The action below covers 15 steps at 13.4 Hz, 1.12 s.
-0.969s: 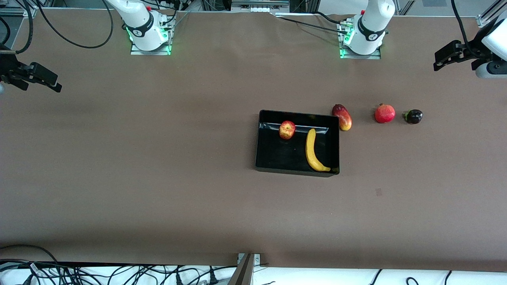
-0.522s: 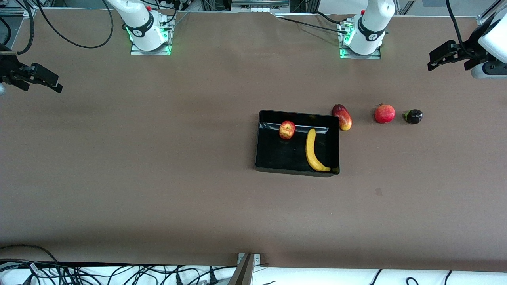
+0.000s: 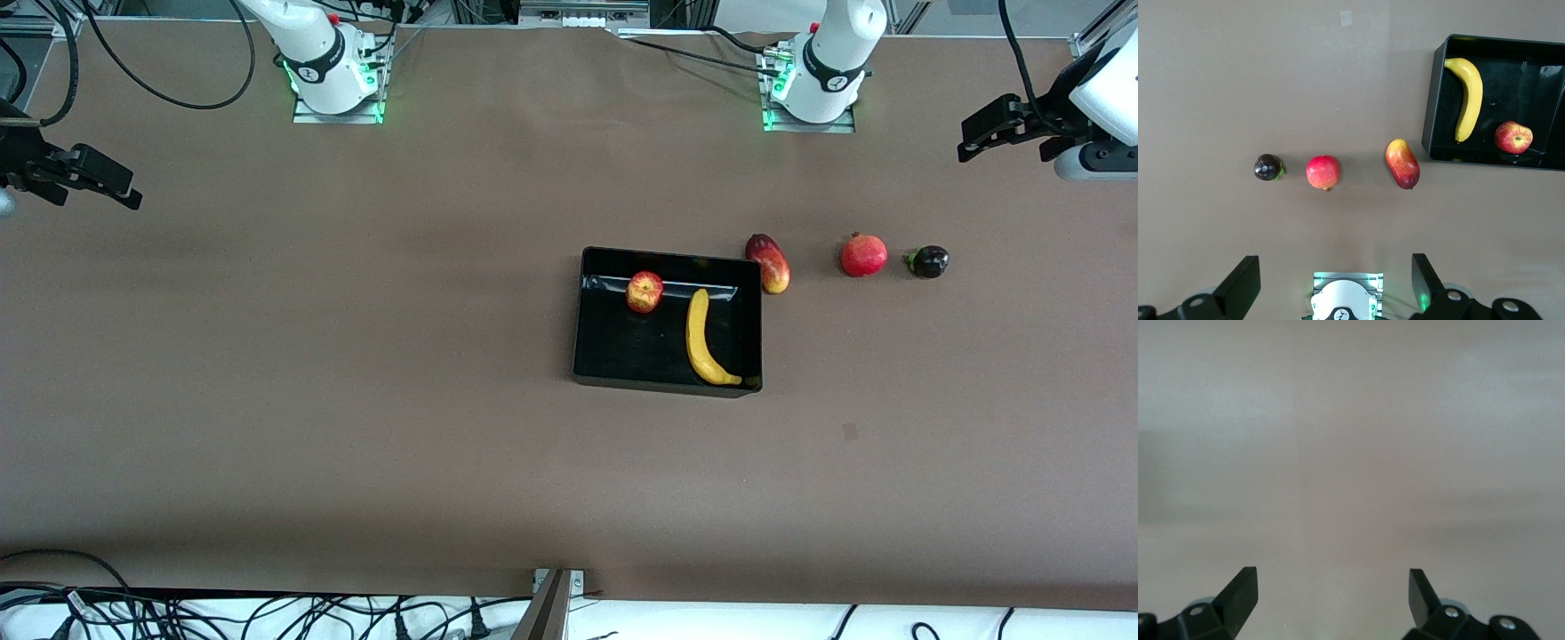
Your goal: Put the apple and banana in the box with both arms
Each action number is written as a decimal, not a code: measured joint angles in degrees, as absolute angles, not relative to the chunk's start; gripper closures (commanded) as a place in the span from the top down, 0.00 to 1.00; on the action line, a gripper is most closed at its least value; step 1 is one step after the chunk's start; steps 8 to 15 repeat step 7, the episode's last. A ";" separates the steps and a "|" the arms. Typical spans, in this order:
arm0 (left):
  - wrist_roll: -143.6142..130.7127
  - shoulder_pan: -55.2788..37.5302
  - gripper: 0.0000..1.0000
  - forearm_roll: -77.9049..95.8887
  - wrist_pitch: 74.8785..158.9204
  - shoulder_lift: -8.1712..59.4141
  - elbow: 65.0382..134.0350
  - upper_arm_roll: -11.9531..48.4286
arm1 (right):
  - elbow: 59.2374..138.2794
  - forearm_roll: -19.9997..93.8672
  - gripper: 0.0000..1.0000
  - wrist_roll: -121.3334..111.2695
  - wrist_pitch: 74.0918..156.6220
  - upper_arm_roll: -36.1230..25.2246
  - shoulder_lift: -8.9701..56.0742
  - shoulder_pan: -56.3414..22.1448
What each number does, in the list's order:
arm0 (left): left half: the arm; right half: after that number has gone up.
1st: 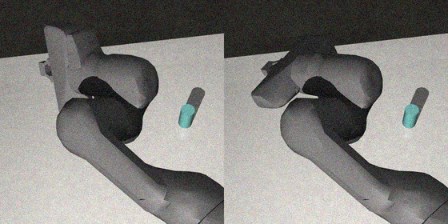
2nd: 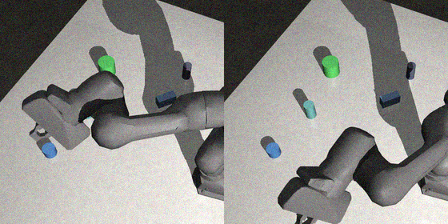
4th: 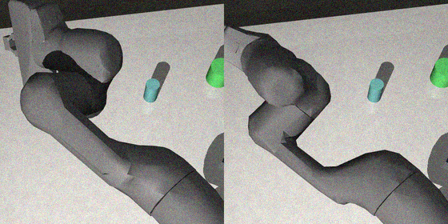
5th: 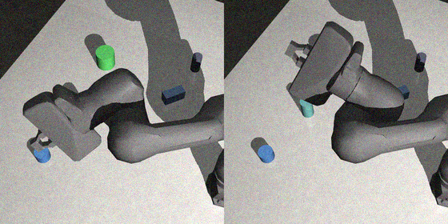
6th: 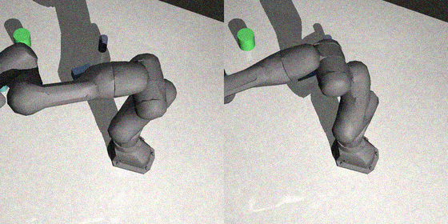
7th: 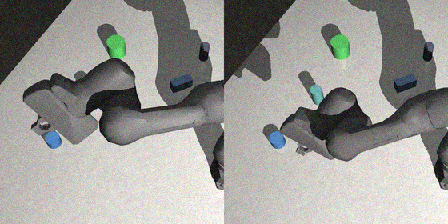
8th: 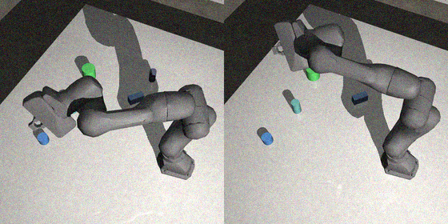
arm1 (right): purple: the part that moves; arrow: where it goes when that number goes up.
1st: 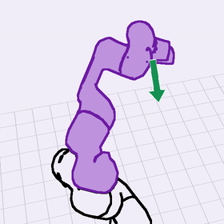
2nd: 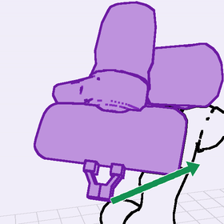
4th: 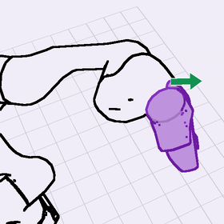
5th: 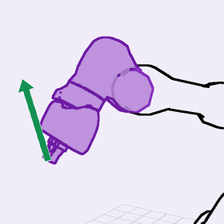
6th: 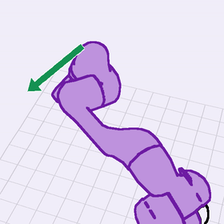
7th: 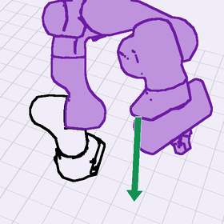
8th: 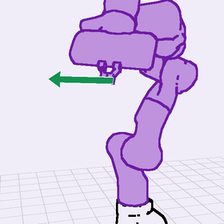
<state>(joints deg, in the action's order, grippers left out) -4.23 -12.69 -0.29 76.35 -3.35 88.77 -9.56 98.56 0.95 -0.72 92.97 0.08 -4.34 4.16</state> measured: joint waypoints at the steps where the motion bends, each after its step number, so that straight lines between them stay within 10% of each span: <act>1: -4.23 -12.69 1.00 -0.29 76.46 -3.32 88.79 -9.56 | 98.57 0.95 1.00 -0.73 92.97 0.08 -4.31 4.16; 15: -4.23 -12.68 1.00 -0.28 80.41 -2.99 89.02 -9.73 | 98.60 0.95 1.00 -0.74 92.97 0.08 -4.27 4.16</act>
